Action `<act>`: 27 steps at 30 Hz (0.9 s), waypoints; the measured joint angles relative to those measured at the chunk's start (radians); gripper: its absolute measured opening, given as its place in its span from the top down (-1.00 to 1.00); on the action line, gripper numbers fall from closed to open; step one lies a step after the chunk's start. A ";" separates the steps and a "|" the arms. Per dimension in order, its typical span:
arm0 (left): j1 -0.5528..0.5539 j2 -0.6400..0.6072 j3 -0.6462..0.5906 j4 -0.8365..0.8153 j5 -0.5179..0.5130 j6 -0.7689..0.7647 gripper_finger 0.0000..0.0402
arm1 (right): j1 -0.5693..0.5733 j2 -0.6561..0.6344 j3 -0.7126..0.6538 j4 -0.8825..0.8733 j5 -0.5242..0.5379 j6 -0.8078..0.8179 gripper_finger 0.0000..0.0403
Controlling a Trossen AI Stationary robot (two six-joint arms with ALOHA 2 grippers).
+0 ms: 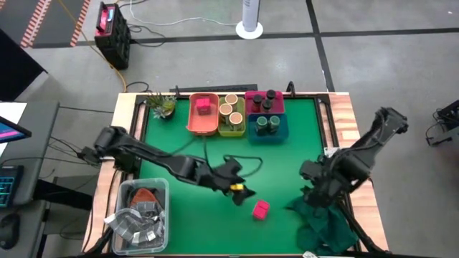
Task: Sort spices by type
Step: Put the red seasoning can into the orange bin
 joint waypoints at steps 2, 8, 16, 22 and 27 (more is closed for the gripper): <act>-0.021 0.065 0.076 -0.033 -0.034 -0.011 -0.78 | 0.043 -0.013 0.000 -0.045 0.076 0.042 -0.50; -0.048 0.274 0.403 -0.374 -0.119 -0.042 -0.78 | 0.100 -0.033 0.000 -0.156 0.145 0.215 -0.50; -0.043 0.496 0.706 -0.536 -0.134 -0.111 -0.78 | 0.178 -0.030 0.000 -0.154 0.254 0.343 -0.50; -0.047 0.618 0.861 -0.604 -0.104 -0.136 -0.78 | 0.207 -0.032 0.000 -0.226 0.373 0.518 -0.50; -0.055 0.658 0.888 -0.638 -0.078 -0.148 -0.78 | 0.211 -0.032 0.000 -0.239 0.397 0.552 -0.50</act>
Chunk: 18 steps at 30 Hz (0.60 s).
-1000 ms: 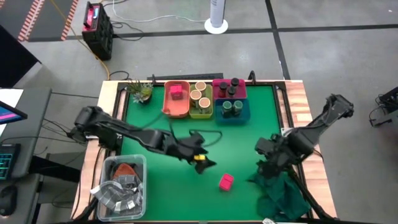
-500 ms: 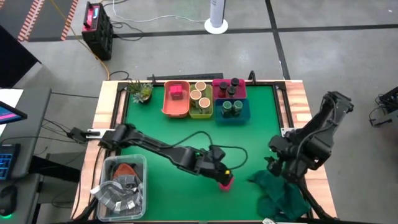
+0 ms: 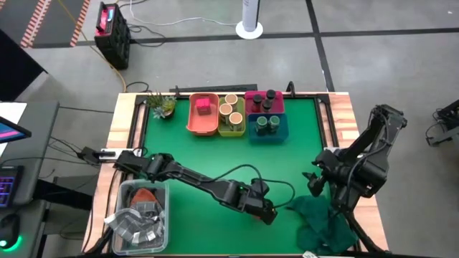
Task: Sort spices by type
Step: Put the red seasoning can into the orange bin
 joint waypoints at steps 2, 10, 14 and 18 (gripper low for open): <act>-0.001 -0.003 -0.006 -0.004 -0.001 -0.005 -0.78 | 0.000 0.000 0.000 0.000 0.021 0.000 -0.50; -0.009 -0.004 -0.008 -0.017 0.024 0.020 -0.78 | -0.014 0.000 0.000 0.000 0.106 -0.006 -0.50; -0.019 -0.004 -0.008 -0.028 0.022 0.041 -0.78 | -0.037 0.000 0.000 0.000 0.119 -0.016 -0.50; -0.019 -0.004 -0.008 -0.058 0.014 0.070 -0.78 | -0.062 0.001 -0.009 0.001 0.140 -0.035 -0.50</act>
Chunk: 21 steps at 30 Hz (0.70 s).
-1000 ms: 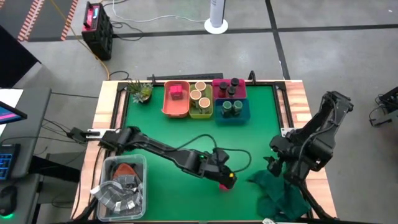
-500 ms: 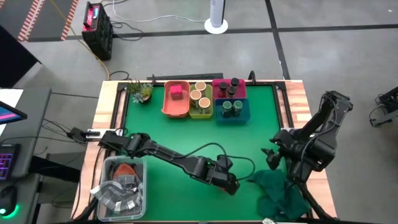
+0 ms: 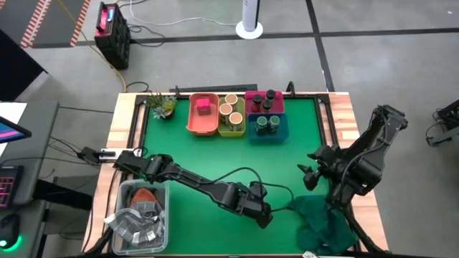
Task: Sort spices by type
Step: Put the red seasoning can into the orange bin
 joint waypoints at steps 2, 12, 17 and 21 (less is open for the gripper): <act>0.001 0.000 -0.001 -0.027 -0.017 0.011 -0.78 | -0.015 0.000 -0.006 -0.001 0.001 -0.008 -0.50; 0.041 0.000 -0.001 -0.166 -0.024 0.137 -0.78 | -0.029 0.000 -0.043 -0.001 0.001 0.007 -0.50; 0.065 -0.001 -0.001 -0.167 -0.025 0.222 -0.78 | -0.029 0.000 -0.043 0.001 0.001 0.011 -0.50; 0.088 -0.003 -0.001 -0.209 -0.068 0.280 -0.78 | -0.029 0.000 -0.043 0.011 0.001 0.012 -0.50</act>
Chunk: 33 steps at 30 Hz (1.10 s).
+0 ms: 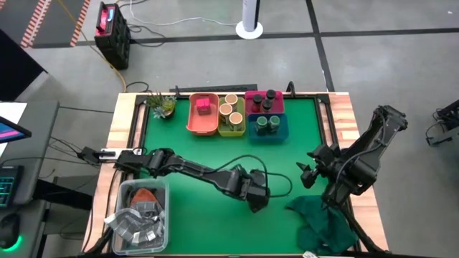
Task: Sort spices by type
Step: Put the red seasoning can into the orange bin
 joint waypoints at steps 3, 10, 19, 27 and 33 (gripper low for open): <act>0.027 -0.001 0.001 -0.038 -0.029 0.020 -0.78 | 0.000 0.000 0.000 0.002 0.000 0.000 -0.50; 0.065 -0.041 -0.002 -0.059 -0.012 0.025 -0.78 | 0.020 0.000 0.000 -0.010 -0.003 0.032 -0.50; 0.048 -0.060 -0.001 0.134 0.110 -0.062 -0.78 | 0.044 0.000 0.000 -0.011 -0.003 0.043 -0.50; -0.014 -0.010 -0.002 0.132 0.052 -0.204 -0.78 | 0.045 0.000 0.000 -0.011 -0.003 0.043 -0.50; -0.037 0.007 -0.002 0.131 -0.068 -0.176 -0.78 | 0.045 0.000 -0.002 -0.012 -0.003 0.042 -0.50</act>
